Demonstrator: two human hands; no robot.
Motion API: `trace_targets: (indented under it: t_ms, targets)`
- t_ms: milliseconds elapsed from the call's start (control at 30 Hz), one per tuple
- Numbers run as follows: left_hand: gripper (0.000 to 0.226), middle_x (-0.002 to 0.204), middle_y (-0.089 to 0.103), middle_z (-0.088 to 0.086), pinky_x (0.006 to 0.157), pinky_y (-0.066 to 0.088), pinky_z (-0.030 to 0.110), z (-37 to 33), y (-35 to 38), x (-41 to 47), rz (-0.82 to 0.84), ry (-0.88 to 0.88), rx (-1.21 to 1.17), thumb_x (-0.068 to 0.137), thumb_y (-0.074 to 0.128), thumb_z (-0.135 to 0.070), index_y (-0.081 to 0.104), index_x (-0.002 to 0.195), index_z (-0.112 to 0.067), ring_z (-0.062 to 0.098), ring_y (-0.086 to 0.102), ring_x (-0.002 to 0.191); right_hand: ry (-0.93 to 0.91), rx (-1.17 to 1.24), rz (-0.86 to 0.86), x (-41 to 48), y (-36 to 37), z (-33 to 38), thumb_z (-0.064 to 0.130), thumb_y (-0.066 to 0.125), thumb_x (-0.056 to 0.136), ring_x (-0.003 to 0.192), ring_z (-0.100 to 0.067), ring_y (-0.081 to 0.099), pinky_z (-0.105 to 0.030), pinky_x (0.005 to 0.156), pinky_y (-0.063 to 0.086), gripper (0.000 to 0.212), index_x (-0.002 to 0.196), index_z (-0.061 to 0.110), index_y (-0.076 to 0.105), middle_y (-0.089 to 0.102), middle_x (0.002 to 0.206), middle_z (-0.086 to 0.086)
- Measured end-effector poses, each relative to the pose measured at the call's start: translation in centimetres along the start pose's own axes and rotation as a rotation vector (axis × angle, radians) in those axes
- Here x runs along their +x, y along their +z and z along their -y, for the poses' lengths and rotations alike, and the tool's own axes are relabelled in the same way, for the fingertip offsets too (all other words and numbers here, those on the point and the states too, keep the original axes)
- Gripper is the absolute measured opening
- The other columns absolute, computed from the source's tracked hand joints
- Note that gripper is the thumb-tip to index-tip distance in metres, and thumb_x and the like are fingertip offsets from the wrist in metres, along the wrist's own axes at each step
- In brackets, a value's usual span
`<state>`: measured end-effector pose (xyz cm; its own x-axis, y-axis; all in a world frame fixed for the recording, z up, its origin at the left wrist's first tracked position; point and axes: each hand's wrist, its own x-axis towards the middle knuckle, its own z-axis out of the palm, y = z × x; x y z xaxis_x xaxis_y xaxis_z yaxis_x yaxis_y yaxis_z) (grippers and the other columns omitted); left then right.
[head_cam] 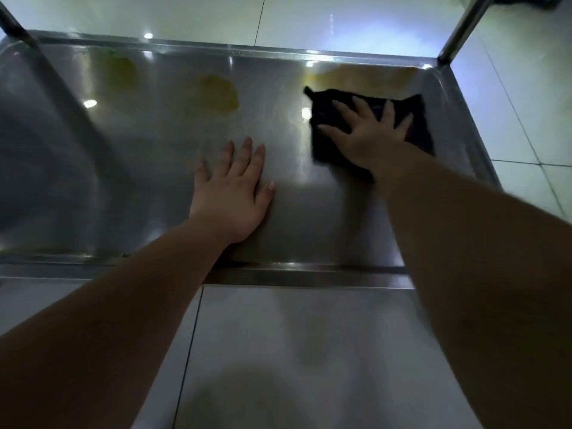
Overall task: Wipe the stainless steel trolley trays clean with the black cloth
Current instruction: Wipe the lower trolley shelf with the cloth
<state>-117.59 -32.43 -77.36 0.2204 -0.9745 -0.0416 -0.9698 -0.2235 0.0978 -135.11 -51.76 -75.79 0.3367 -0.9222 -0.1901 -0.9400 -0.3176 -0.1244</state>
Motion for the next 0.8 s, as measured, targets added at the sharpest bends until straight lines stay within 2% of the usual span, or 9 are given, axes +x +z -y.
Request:
trace_targets:
  t_ms: [67,133,233,333,400,500,667,733,800]
  targets:
    - [0.068,0.165,-0.005,-0.003,0.118,-0.002,0.059,0.3,0.0,-0.1,0.007,-0.009,0.010,0.096,0.009,-0.057,-0.002,0.156,-0.026,0.021,-0.006,0.151,-0.178,-0.036,-0.013,-0.6,1.2,4.5,0.087,0.016,0.081,0.148,-0.040,-0.011,-0.067,0.110,-0.015,0.074,0.148,0.057,0.008,0.002,0.164,0.015]
    - [0.069,0.165,-0.006,-0.005,0.118,-0.004,0.057,0.4,0.0,-0.2,0.005,-0.019,0.009,0.095,0.008,-0.058,-0.003,0.156,-0.027,0.019,-0.007,0.151,-0.242,-0.045,-0.032,-1.2,1.9,5.8,0.086,0.015,0.081,0.149,-0.039,-0.008,-0.065,0.111,-0.014,0.073,0.147,0.058,0.010,0.005,0.164,0.014]
    - [0.069,0.165,-0.005,-0.005,0.118,-0.006,0.055,0.6,-0.2,-0.3,0.009,-0.017,-0.010,0.096,0.012,-0.058,-0.001,0.157,-0.027,0.017,-0.006,0.151,-0.178,-0.022,-0.037,-0.6,0.9,1.5,0.088,0.018,0.079,0.150,-0.035,-0.004,-0.062,0.114,-0.010,0.073,0.146,0.060,0.013,0.008,0.163,0.016]
    - [0.068,0.165,-0.004,-0.005,0.118,-0.003,0.056,0.2,-0.3,-0.6,-0.002,-0.021,-0.022,0.097,0.016,-0.056,0.001,0.157,-0.027,0.017,-0.005,0.151,0.067,-0.007,-0.008,-0.3,-0.6,-5.8,0.090,0.019,0.077,0.150,-0.033,-0.005,-0.062,0.114,-0.011,0.076,0.147,0.059,0.010,0.004,0.163,0.017]
    - [0.068,0.165,-0.003,-0.005,0.118,0.000,0.058,-0.1,-0.4,-0.7,0.000,-0.021,0.000,0.098,0.017,-0.055,0.002,0.157,-0.026,0.018,-0.003,0.151,0.145,-0.002,-0.008,-1.2,-0.9,-8.2,0.090,0.019,0.078,0.150,-0.035,-0.004,-0.064,0.114,-0.011,0.077,0.148,0.058,0.009,0.004,0.163,0.016]
    - [0.067,0.165,-0.004,-0.004,0.117,0.000,0.061,-0.3,-0.4,-0.5,0.020,-0.018,0.023,0.097,0.014,-0.054,0.000,0.157,-0.026,0.020,-0.003,0.151,0.109,-0.018,-0.060,-2.4,0.1,-5.6,0.089,0.015,0.077,0.148,-0.040,-0.003,-0.068,0.111,-0.010,0.077,0.148,0.057,0.009,0.005,0.163,0.016]
    - [0.066,0.165,-0.006,-0.004,0.117,-0.002,0.060,0.1,-0.3,-0.3,0.025,-0.017,0.025,0.098,0.013,-0.053,-0.003,0.156,-0.027,0.019,-0.005,0.151,-0.109,-0.072,-0.083,-6.1,3.3,3.8,0.088,0.004,0.073,0.147,-0.044,-0.004,-0.070,0.106,-0.013,0.078,0.145,0.060,0.005,0.006,0.164,0.013]
    - [0.067,0.165,-0.006,-0.005,0.118,-0.002,0.059,0.3,-0.3,-0.4,0.028,-0.006,0.005,0.098,0.012,-0.055,-0.003,0.156,-0.027,0.019,-0.006,0.151,-0.148,-0.073,-0.100,-7.3,3.2,2.7,0.088,0.005,0.074,0.148,-0.042,-0.002,-0.069,0.109,-0.010,0.077,0.145,0.060,0.007,0.009,0.163,0.013]
    - [0.067,0.165,-0.005,-0.005,0.118,-0.002,0.058,0.6,-0.2,-0.6,0.021,-0.008,-0.007,0.097,0.013,-0.056,-0.001,0.156,-0.027,0.019,-0.005,0.151,-0.123,-0.062,-0.124,-8.1,2.4,-1.7,0.089,0.007,0.073,0.148,-0.039,0.002,-0.067,0.112,-0.005,0.077,0.144,0.062,0.009,0.011,0.163,0.015]
